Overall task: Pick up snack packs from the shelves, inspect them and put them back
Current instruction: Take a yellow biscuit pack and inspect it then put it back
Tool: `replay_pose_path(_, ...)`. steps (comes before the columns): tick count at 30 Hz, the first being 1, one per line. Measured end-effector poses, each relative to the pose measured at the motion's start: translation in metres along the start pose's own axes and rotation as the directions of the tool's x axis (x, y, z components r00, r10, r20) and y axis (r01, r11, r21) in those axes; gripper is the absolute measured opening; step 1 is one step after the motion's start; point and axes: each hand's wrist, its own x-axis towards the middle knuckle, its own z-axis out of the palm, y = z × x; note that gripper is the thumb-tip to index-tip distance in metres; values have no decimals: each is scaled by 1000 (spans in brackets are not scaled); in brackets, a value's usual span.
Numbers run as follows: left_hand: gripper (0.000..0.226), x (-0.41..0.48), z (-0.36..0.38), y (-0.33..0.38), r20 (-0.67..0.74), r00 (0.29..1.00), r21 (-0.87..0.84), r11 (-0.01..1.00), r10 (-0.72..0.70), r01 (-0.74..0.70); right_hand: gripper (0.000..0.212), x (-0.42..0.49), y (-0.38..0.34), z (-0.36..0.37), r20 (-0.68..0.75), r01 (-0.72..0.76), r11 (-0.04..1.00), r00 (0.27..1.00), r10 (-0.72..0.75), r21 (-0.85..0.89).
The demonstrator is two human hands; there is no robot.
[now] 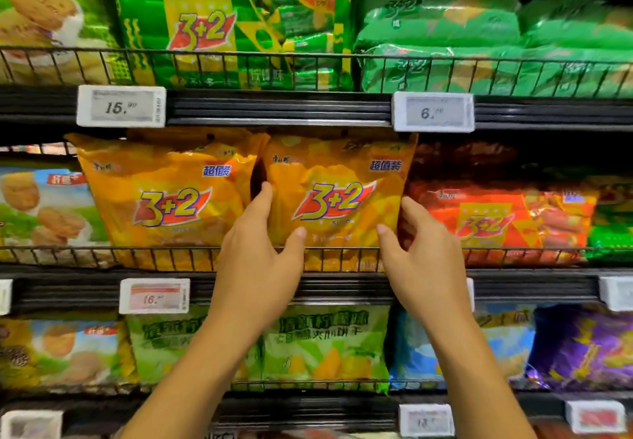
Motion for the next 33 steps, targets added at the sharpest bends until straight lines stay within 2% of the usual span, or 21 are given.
replay_pose_path(2, 80, -1, 2, 2, -13, 1000, -42, 999, 15, -16, 50, -1, -1, -2, 50, -13, 987, 999, 5, 160)
replay_pose_path(5, 83, 4, 3, 12, -40, 997, -73, 995, 59, -62, 51, 0, -7, -10, 77, 0, 881, 996, -42, 472)
replay_pose_path(8, 78, 8, 5, 17, -62, 996, -99, 992, 67, -73, 56, 3, -8, -16, 74, 26, 801, 993, -88, 597)
replay_pose_path(10, 74, 5, 7, 18, -82, 994, -143, 986, 76, -88, 72, 4, -4, -15, 84, 11, 767, 993, -84, 641)
replay_pose_path(12, 75, 3, 10, 18, -88, 993, -187, 978, 82, -97, 81, 4, -2, -12, 90, 4, 746, 992, -86, 666)
replay_pose_path(17, 82, 4, 18, 15, -73, 996, -259, 963, 56, -73, 81, 8, -1, -6, 79, 13, 775, 994, -81, 632)
replay_pose_path(20, 88, -5, 24, 12, -88, 996, -289, 956, 27, -51, 76, 7, 0, 0, 2, 30, 822, 999, -38, 569)
replay_pose_path(23, 89, -13, 30, 11, -137, 989, -279, 956, 52, -89, 75, 0, -4, 5, -104, 94, 849, 993, -47, 519)
replay_pose_path(27, 66, -16, 32, 17, -274, 948, -217, 950, 162, -225, 53, -9, -6, 1, -269, 233, 751, 960, -77, 618)
replay_pose_path(29, 69, -19, 30, 22, -310, 927, -258, 920, 211, -296, 49, -15, -7, 0, -319, 293, 671, 944, -88, 681)
replay_pose_path(33, 70, -19, 21, 21, -352, 888, -283, 871, 295, -402, 50, -23, -7, -6, -385, 380, 657, 911, -146, 651)
